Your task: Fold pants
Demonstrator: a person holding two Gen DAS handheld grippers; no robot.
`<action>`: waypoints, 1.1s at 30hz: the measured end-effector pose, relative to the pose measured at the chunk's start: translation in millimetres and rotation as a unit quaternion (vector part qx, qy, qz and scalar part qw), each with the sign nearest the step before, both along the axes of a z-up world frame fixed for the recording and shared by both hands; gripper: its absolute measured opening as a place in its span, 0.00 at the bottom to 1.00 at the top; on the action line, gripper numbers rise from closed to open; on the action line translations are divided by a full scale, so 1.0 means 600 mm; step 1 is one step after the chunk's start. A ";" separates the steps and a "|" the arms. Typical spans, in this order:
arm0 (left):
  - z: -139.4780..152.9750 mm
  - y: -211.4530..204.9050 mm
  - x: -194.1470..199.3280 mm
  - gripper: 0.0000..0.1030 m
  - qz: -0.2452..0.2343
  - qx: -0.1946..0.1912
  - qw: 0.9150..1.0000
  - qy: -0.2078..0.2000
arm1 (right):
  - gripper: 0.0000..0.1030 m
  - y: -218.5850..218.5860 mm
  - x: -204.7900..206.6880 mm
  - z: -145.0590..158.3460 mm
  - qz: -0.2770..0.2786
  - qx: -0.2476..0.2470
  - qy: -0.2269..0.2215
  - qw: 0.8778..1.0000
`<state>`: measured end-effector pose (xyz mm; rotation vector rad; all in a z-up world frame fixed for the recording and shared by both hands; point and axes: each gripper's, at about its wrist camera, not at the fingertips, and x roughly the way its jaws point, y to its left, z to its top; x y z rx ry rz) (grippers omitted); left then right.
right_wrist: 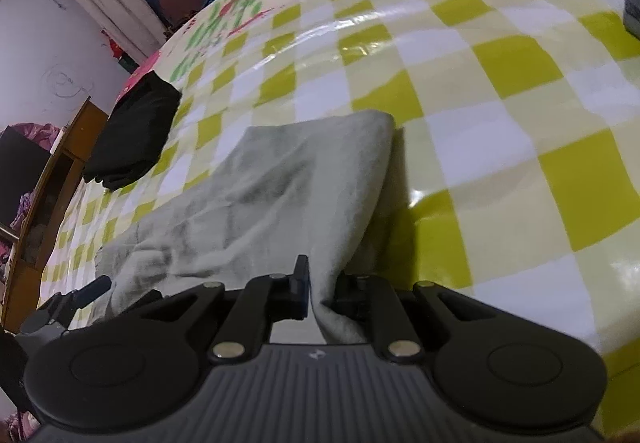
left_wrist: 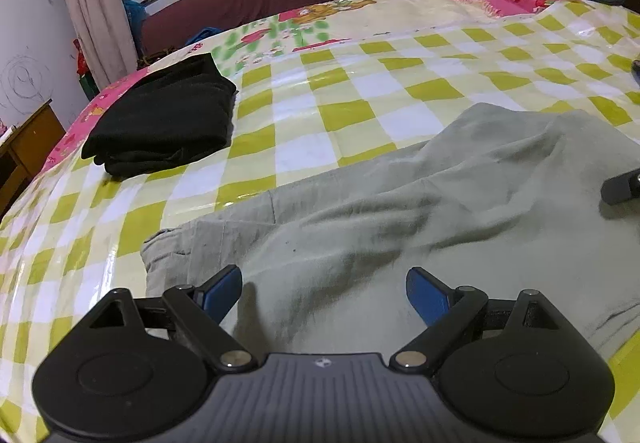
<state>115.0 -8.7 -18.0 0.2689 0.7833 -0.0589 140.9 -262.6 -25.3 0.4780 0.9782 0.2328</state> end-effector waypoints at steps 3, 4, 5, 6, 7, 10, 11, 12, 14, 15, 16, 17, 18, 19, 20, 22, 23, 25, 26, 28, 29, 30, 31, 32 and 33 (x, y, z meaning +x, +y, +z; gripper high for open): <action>0.001 0.003 -0.004 0.99 0.000 -0.006 1.000 -0.001 | 0.09 0.009 -0.001 0.009 0.002 -0.003 -0.004 1.000; 0.002 0.004 -0.005 0.99 0.000 -0.008 1.000 -0.002 | 0.09 0.012 -0.001 0.012 0.002 -0.005 -0.005 1.000; 0.002 0.004 -0.006 0.99 0.000 -0.010 1.000 -0.002 | 0.09 0.015 -0.002 0.015 0.002 -0.006 -0.007 1.000; 0.002 0.005 -0.006 0.99 0.000 -0.012 1.000 -0.001 | 0.09 0.018 -0.003 0.018 0.004 -0.007 -0.008 1.000; 0.002 0.006 -0.007 0.99 0.000 -0.014 1.000 -0.001 | 0.09 0.021 -0.004 0.021 0.005 -0.007 -0.010 1.000; 0.000 0.011 -0.010 0.99 0.001 -0.018 1.000 -0.001 | 0.09 0.028 -0.007 0.029 0.008 -0.010 -0.015 1.000; -0.001 0.013 -0.012 0.99 0.002 -0.019 1.000 0.001 | 0.09 0.029 -0.008 0.031 0.008 -0.009 -0.015 1.000; -0.002 0.015 -0.013 0.99 0.003 -0.021 1.000 0.001 | 0.09 0.031 -0.008 0.033 0.007 -0.008 -0.017 1.000; -0.003 0.019 -0.017 0.99 0.004 -0.026 1.000 0.003 | 0.09 0.035 -0.009 0.038 0.007 -0.008 -0.019 1.000; -0.004 0.021 -0.019 0.99 0.004 -0.027 1.000 0.003 | 0.09 0.036 -0.009 0.040 0.007 -0.007 -0.020 1.000; -0.005 0.023 -0.021 0.99 0.004 -0.030 1.000 0.004 | 0.09 0.037 -0.009 0.041 0.007 -0.007 -0.021 1.000; -0.005 0.024 -0.022 0.99 0.005 -0.031 0.999 0.005 | 0.09 0.038 -0.009 0.043 0.006 -0.007 -0.021 1.000; -0.007 0.026 -0.023 0.99 0.005 -0.033 0.999 0.007 | 0.09 0.039 -0.008 0.043 0.005 -0.007 -0.021 1.000; -0.009 0.027 -0.025 0.99 0.004 -0.035 0.999 0.008 | 0.09 0.040 -0.007 0.045 0.005 -0.007 -0.021 1.000; -0.011 0.028 -0.025 0.99 0.003 -0.035 0.999 0.009 | 0.08 0.043 -0.007 0.047 0.005 -0.008 -0.021 1.000; -0.015 0.028 -0.027 0.99 0.001 -0.034 0.999 0.011 | 0.08 0.050 -0.006 0.052 0.007 -0.011 -0.021 1.000; -0.016 0.029 -0.028 0.99 -0.001 -0.035 0.999 0.011 | 0.08 0.054 -0.006 0.055 0.009 -0.012 -0.022 1.000; -0.015 0.034 -0.030 0.99 -0.004 -0.042 0.999 0.012 | 0.09 0.066 -0.006 0.066 0.015 -0.015 -0.027 0.999; -0.014 0.037 -0.030 0.99 -0.005 -0.046 0.999 0.014 | 0.08 0.074 -0.005 0.072 0.019 -0.017 -0.031 0.999; -0.015 0.044 -0.032 0.99 -0.008 -0.052 0.998 0.017 | 0.08 0.095 -0.002 0.086 0.030 -0.029 -0.039 0.998; -0.015 0.047 -0.033 0.99 -0.008 -0.054 0.998 0.019 | 0.08 0.108 -0.001 0.093 0.036 -0.037 -0.044 0.998; -0.014 0.051 -0.034 0.99 -0.008 -0.058 0.998 0.021 | 0.09 0.122 0.001 0.101 0.046 -0.042 -0.049 0.997; -0.013 0.055 -0.035 0.99 -0.008 -0.062 0.998 0.023 | 0.09 0.138 0.002 0.108 0.057 -0.045 -0.053 0.996; -0.011 0.059 -0.037 0.99 -0.007 -0.067 0.997 0.025 | 0.09 0.156 0.005 0.114 0.069 -0.049 -0.057 0.995; -0.007 0.065 -0.040 0.99 -0.006 -0.074 0.997 0.026 | 0.08 0.175 0.008 0.120 0.082 -0.054 -0.061 0.993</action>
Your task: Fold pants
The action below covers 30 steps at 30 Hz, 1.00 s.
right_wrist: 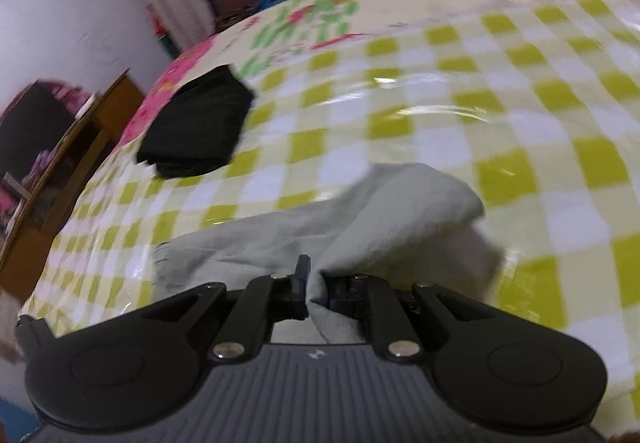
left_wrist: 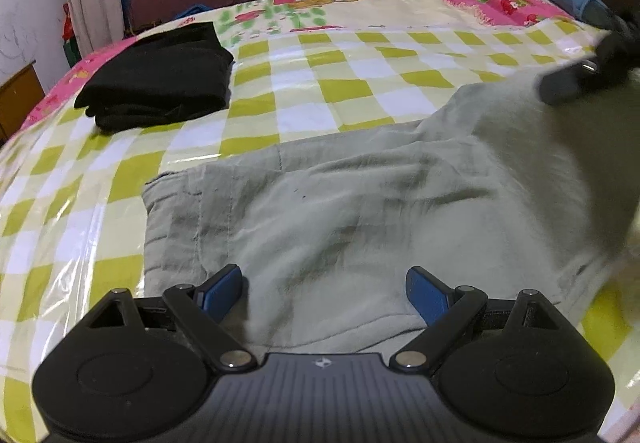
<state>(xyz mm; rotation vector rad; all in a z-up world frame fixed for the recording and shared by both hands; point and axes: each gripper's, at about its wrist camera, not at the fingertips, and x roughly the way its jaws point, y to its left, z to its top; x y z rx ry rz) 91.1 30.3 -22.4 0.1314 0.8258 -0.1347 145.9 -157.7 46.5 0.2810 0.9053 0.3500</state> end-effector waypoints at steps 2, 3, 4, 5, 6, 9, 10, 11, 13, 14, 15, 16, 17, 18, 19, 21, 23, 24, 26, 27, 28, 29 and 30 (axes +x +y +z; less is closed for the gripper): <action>0.010 0.014 -0.010 0.99 0.006 -0.012 1.000 -0.001 | 0.08 0.043 0.006 0.007 0.027 -0.012 -0.007 1.000; 0.016 0.022 -0.018 0.99 0.011 -0.017 1.000 -0.003 | 0.09 0.068 0.009 0.008 0.044 -0.018 -0.007 0.999; 0.023 0.032 -0.027 0.99 0.015 -0.022 1.000 -0.008 | 0.08 0.090 0.011 0.007 0.058 -0.022 -0.007 0.998; 0.031 0.043 -0.039 0.99 0.019 -0.028 0.999 -0.014 | 0.09 0.112 0.013 0.005 0.073 -0.026 -0.007 0.997; 0.037 0.054 -0.049 0.99 0.024 -0.034 0.999 -0.018 | 0.09 0.136 0.014 0.002 0.090 -0.030 -0.006 0.995; 0.044 0.087 -0.075 0.99 0.047 -0.048 0.998 -0.022 | 0.09 0.201 0.019 -0.018 0.128 -0.045 0.000 0.991; 0.042 0.097 -0.081 0.99 0.055 -0.054 0.997 -0.019 | 0.09 0.221 0.020 -0.025 0.138 -0.053 0.002 0.989; 0.040 0.107 -0.086 0.99 0.062 -0.062 0.996 -0.014 | 0.09 0.239 0.021 -0.032 0.146 -0.061 0.005 0.987; 0.034 0.120 -0.089 0.99 0.072 -0.078 0.994 -0.007 | 0.09 0.268 0.019 -0.043 0.164 -0.069 0.009 0.984; 0.033 0.126 -0.090 0.99 0.074 -0.087 0.993 -0.007 | 0.09 0.280 0.018 -0.047 0.171 -0.072 0.009 0.983; 0.034 0.130 -0.091 0.99 0.076 -0.095 0.993 -0.008 | 0.09 0.290 0.014 -0.049 0.180 -0.075 0.009 0.981; 0.035 0.134 -0.091 0.99 0.076 -0.104 0.992 -0.011 | 0.09 0.302 0.011 -0.051 0.190 -0.076 0.010 0.979; 0.035 0.137 -0.092 0.99 0.076 -0.109 0.991 -0.013 | 0.12 0.309 0.007 -0.053 0.200 -0.080 0.012 0.976; 0.036 0.139 -0.094 0.99 0.077 -0.112 0.991 -0.014 | 0.15 0.315 0.006 -0.056 0.208 -0.083 0.017 0.974; 0.036 0.141 -0.095 0.99 0.078 -0.115 0.990 -0.015 | 0.15 0.316 0.006 -0.057 0.206 -0.079 0.019 0.975; 0.036 0.146 -0.096 0.99 0.080 -0.123 0.989 -0.014 | 0.15 0.315 0.012 -0.059 0.201 -0.071 0.027 0.977; 0.033 0.149 -0.093 0.99 0.082 -0.131 0.988 -0.010 | 0.15 0.314 0.017 -0.061 0.197 -0.079 0.030 0.977; 0.032 0.149 -0.093 0.99 0.081 -0.134 0.988 -0.008 | 0.15 0.316 0.020 -0.063 0.201 -0.089 0.035 0.975; 0.032 0.146 -0.093 0.99 0.076 -0.133 0.988 -0.007 | 0.18 0.326 0.021 -0.067 0.202 -0.115 0.034 0.972; 0.033 0.144 -0.095 0.99 0.073 -0.131 0.989 -0.009 | 0.22 0.331 0.022 -0.069 0.204 -0.127 0.033 0.970; 0.035 0.141 -0.098 0.99 0.070 -0.129 0.989 -0.013 | 0.25 0.336 0.025 -0.072 0.203 -0.135 0.037 0.969; 0.038 0.139 -0.101 0.99 0.067 -0.127 0.989 -0.019 | 0.27 0.340 0.028 -0.074 0.202 -0.137 0.043 0.969; 0.041 0.138 -0.104 0.99 0.066 -0.126 0.990 -0.024 | 0.26 0.345 0.030 -0.075 0.205 -0.139 0.044 0.968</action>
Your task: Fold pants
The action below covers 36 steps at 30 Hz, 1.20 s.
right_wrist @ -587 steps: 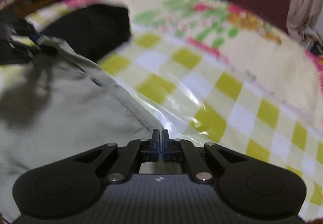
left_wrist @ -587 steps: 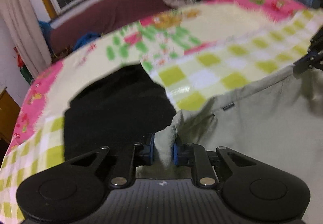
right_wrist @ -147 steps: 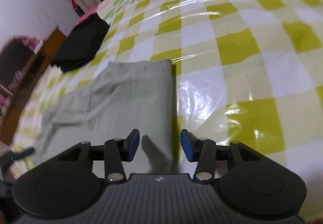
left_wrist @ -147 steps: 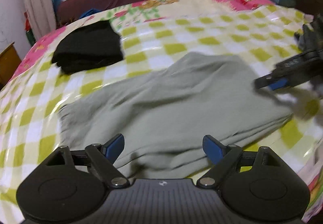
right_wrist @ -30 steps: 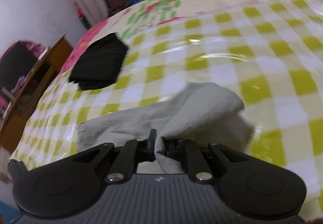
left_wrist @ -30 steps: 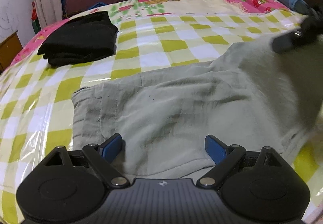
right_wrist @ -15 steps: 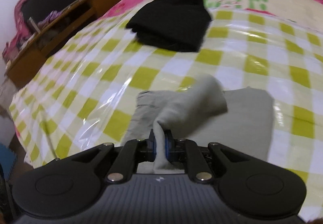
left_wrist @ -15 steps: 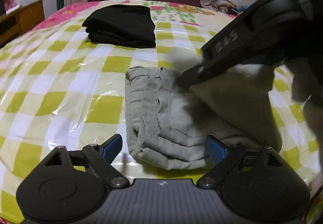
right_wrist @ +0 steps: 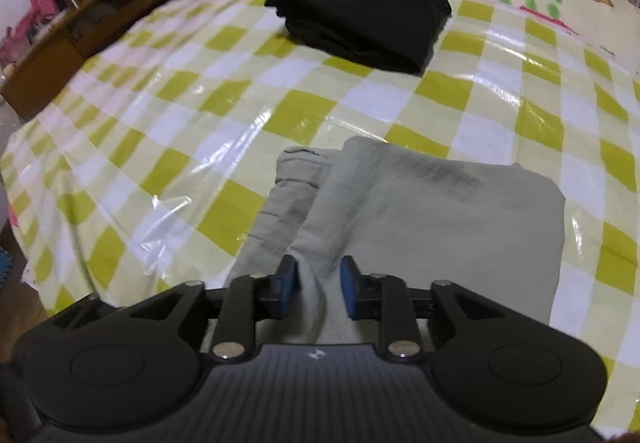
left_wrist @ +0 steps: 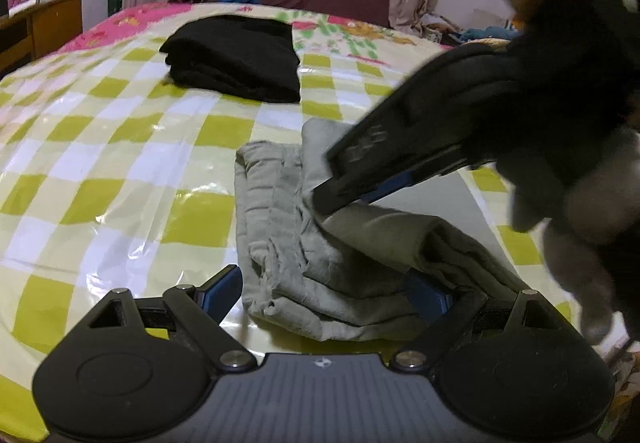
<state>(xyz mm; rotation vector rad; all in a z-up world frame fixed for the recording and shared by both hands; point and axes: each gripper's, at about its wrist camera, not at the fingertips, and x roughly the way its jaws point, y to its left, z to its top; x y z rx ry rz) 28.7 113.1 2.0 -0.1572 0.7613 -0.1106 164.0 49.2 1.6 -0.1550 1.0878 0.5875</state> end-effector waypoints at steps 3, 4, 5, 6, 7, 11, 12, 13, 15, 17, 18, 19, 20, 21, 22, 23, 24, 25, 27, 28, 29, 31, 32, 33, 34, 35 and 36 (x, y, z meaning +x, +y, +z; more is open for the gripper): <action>0.006 0.002 -0.008 0.99 -0.001 -0.005 1.000 -0.010 | 0.29 0.016 0.001 0.001 0.015 -0.016 -0.006 1.000; 0.009 0.002 -0.010 0.99 -0.002 -0.007 1.000 -0.014 | 0.31 0.023 0.003 0.000 0.021 -0.025 -0.007 0.999; 0.011 0.001 -0.013 0.99 -0.002 -0.007 1.000 -0.018 | 0.35 0.029 0.005 -0.001 0.026 -0.036 -0.009 0.999; 0.015 0.000 -0.017 0.99 -0.002 -0.007 1.000 -0.021 | 0.37 0.034 0.009 -0.004 0.029 -0.049 -0.012 0.998; 0.018 0.000 -0.020 0.99 -0.003 -0.008 1.000 -0.025 | 0.37 0.037 0.012 -0.007 0.031 -0.059 -0.016 0.998; 0.031 -0.001 -0.039 0.99 -0.005 -0.024 0.999 -0.032 | 0.27 0.030 0.026 -0.017 0.031 -0.062 -0.011 0.997; 0.034 0.000 -0.044 0.99 -0.005 -0.028 0.999 -0.029 | 0.15 0.025 0.026 -0.017 0.033 -0.055 -0.004 0.998; 0.037 -0.001 -0.048 0.99 -0.007 -0.034 0.999 -0.025 | 0.12 0.019 0.025 -0.016 0.032 -0.048 0.001 0.998; 0.045 -0.003 -0.056 0.99 -0.015 -0.048 0.998 -0.027 | 0.09 0.007 0.022 -0.011 0.030 -0.037 -0.002 0.999; 0.049 -0.013 -0.055 0.99 -0.027 -0.052 0.998 -0.028 | 0.08 -0.003 0.023 -0.006 0.022 -0.021 0.003 1.000; 0.049 -0.019 -0.051 0.99 -0.031 -0.047 0.998 -0.028 | 0.07 -0.010 0.024 -0.003 0.015 -0.009 0.006 1.000; 0.048 -0.026 -0.044 0.99 -0.033 -0.038 0.998 -0.027 | 0.07 -0.016 0.024 0.001 0.011 0.003 0.007 1.000; 0.047 -0.033 -0.037 0.99 -0.035 -0.028 0.999 -0.027 | 0.07 -0.023 0.023 0.007 0.008 0.013 0.007 1.000; 0.046 -0.039 -0.030 0.99 -0.035 -0.021 0.999 -0.027 | 0.07 -0.030 0.021 0.013 0.005 0.025 0.006 1.000; 0.044 -0.045 -0.021 0.99 -0.032 -0.015 0.999 -0.024 | 0.07 -0.037 0.020 0.018 0.002 0.036 0.007 0.999; 0.041 -0.051 -0.013 0.99 -0.031 -0.011 0.999 -0.021 | 0.07 -0.043 0.019 0.023 0.000 0.045 0.008 0.999; 0.039 -0.056 -0.008 0.99 -0.032 -0.009 0.999 -0.022 | 0.07 -0.049 0.018 0.027 -0.002 0.054 0.009 0.998; 0.037 -0.062 -0.001 0.99 -0.031 -0.005 0.999 -0.022 | 0.07 -0.054 0.018 0.030 -0.004 0.062 0.010 0.998; 0.030 -0.078 0.011 0.90 -0.029 0.025 0.999 -0.027 | 0.07 -0.065 0.017 0.033 -0.009 0.076 0.014 0.997; 0.024 -0.089 0.019 0.72 -0.032 0.048 0.998 -0.022 | 0.07 -0.070 0.017 0.034 -0.012 0.083 0.017 0.996; 0.016 -0.096 0.027 0.54 -0.037 0.059 0.998 -0.010 | 0.07 -0.075 0.018 0.034 -0.014 0.086 0.017 0.996; -0.002 -0.096 0.043 0.43 -0.042 0.049 0.998 0.019 | 0.07 -0.082 0.018 0.033 -0.014 0.082 0.014 0.996; -0.011 -0.094 0.049 0.37 -0.044 0.039 0.998 0.033 | 0.08 -0.083 0.018 0.030 -0.012 0.073 0.012 0.997; -0.016 -0.093 0.050 0.35 -0.044 0.036 0.998 0.039 | 0.12 -0.083 0.019 0.026 -0.011 0.065 0.013 0.998; -0.019 -0.092 0.051 0.34 -0.043 0.039 0.998 0.039 | 0.13 -0.082 0.022 0.021 -0.014 0.058 0.016 0.998; -0.019 -0.092 0.051 0.34 -0.044 0.040 0.998 0.037 | 0.14 -0.080 0.024 0.017 -0.016 0.053 0.019 0.998; -0.019 -0.092 0.049 0.34 -0.045 0.041 0.998 0.033 | 0.18 -0.075 0.028 0.013 -0.019 0.046 0.021 0.999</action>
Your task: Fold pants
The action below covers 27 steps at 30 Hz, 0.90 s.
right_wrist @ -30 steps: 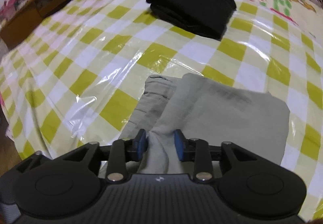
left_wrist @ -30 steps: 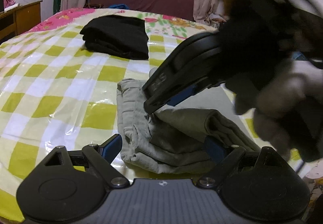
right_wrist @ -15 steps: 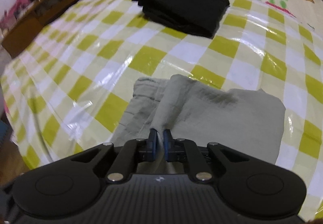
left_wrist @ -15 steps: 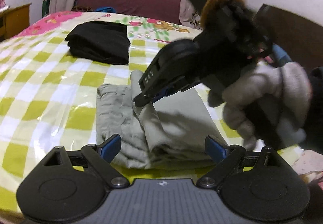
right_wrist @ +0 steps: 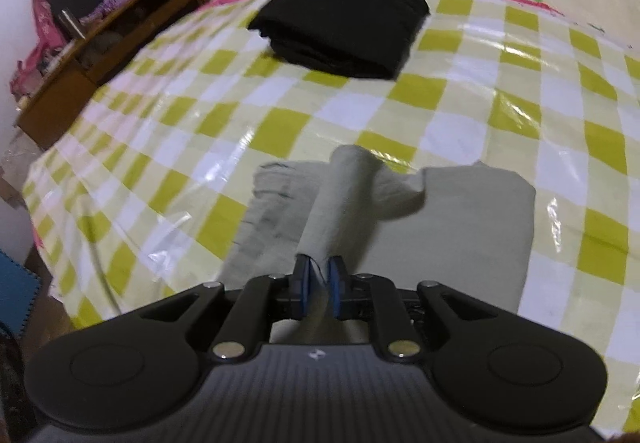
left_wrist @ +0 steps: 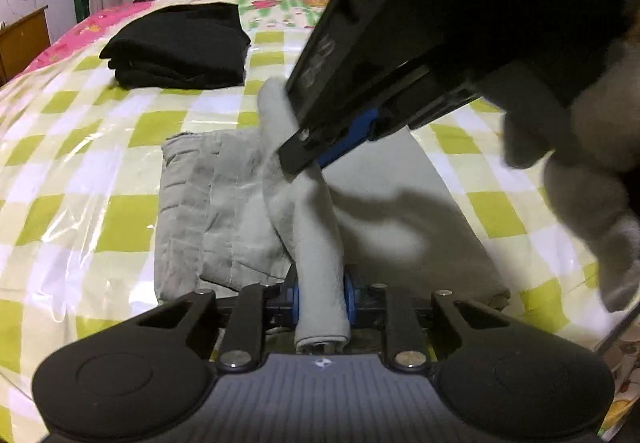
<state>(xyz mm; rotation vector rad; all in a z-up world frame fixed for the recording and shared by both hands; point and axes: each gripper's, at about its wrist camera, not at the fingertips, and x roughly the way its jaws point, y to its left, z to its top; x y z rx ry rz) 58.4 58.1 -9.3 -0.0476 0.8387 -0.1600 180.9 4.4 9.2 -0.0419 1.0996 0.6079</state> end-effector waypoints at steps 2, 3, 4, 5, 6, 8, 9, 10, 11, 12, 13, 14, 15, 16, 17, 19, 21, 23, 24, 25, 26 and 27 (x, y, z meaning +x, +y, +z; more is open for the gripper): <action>0.001 -0.002 -0.005 0.34 -0.004 0.004 1.000 -0.008 | 0.33 0.009 0.006 -0.007 -0.002 -0.010 0.000 1.000; 0.001 -0.002 -0.009 0.34 -0.006 0.005 1.000 -0.011 | 0.38 0.017 0.010 -0.010 -0.004 -0.017 0.000 1.000; 0.001 -0.002 -0.014 0.34 -0.007 0.004 1.000 -0.012 | 0.38 0.020 0.014 -0.012 -0.006 -0.019 0.005 1.000; 0.000 -0.001 -0.014 0.34 -0.006 0.001 1.000 -0.013 | 0.38 0.023 0.018 -0.014 -0.010 -0.016 0.014 1.000; -0.001 0.003 -0.014 0.34 -0.005 -0.003 1.000 -0.012 | 0.38 0.025 0.021 -0.014 -0.014 -0.009 0.025 1.000; 0.000 0.009 -0.018 0.34 -0.005 -0.013 1.000 -0.013 | 0.39 0.028 0.024 -0.012 -0.018 -0.001 0.034 0.999; 0.001 0.012 -0.017 0.34 -0.005 -0.015 1.000 -0.013 | 0.39 0.033 0.024 -0.011 -0.018 -0.009 0.030 0.999; 0.001 0.012 -0.017 0.34 -0.006 -0.014 1.000 -0.015 | 0.39 0.040 0.025 -0.013 -0.018 -0.025 0.024 0.999; 0.001 0.011 -0.017 0.34 -0.008 -0.012 1.000 -0.017 | 0.38 0.047 0.027 -0.018 -0.016 -0.044 0.019 0.999; 0.001 0.011 -0.018 0.34 -0.009 -0.009 1.000 -0.018 | 0.31 0.051 0.028 -0.023 -0.011 -0.057 0.017 0.998; 0.002 0.012 -0.019 0.34 -0.009 -0.009 1.000 -0.021 | 0.20 0.052 0.030 -0.027 -0.007 -0.061 0.019 0.998; 0.004 0.015 -0.022 0.32 -0.008 -0.013 1.000 -0.023 | 0.05 0.050 0.031 -0.028 -0.006 -0.057 0.027 0.998; 0.007 0.020 -0.024 0.31 -0.005 -0.023 0.999 -0.024 | 0.05 0.046 0.030 -0.024 -0.009 -0.050 0.028 0.998; 0.011 0.027 -0.025 0.30 0.000 -0.035 0.999 -0.028 | 0.05 0.044 0.029 -0.016 -0.011 -0.043 0.022 0.999; 0.018 0.037 -0.029 0.29 0.008 -0.047 0.998 -0.035 | 0.05 0.041 0.027 -0.005 -0.014 -0.032 0.017 0.999; 0.032 0.053 -0.031 0.28 0.018 -0.059 0.997 -0.051 | 0.05 0.038 0.023 0.024 -0.017 -0.006 0.007 1.000; 0.048 0.067 -0.039 0.28 0.029 -0.068 0.995 -0.067 | 0.05 0.042 0.019 0.054 -0.012 0.015 -0.004 1.000; 0.062 0.086 -0.045 0.28 0.037 -0.083 0.993 -0.076 | 0.05 0.055 0.018 0.074 -0.003 0.027 -0.007 1.000; 0.065 0.094 -0.045 0.28 0.041 -0.091 0.992 -0.075 | 0.05 0.066 0.018 0.077 0.002 0.025 -0.010 1.000; 0.064 0.104 -0.044 0.28 0.048 -0.099 0.991 -0.071 | 0.05 0.078 0.018 0.075 0.006 0.018 -0.013 1.000; 0.063 0.112 -0.044 0.27 0.055 -0.101 0.991 -0.069 | 0.05 0.091 0.018 0.069 0.012 0.010 -0.015 1.000; 0.061 0.117 -0.046 0.27 0.060 -0.100 0.991 -0.068 | 0.05 0.105 0.019 0.061 0.018 0.005 -0.012 1.000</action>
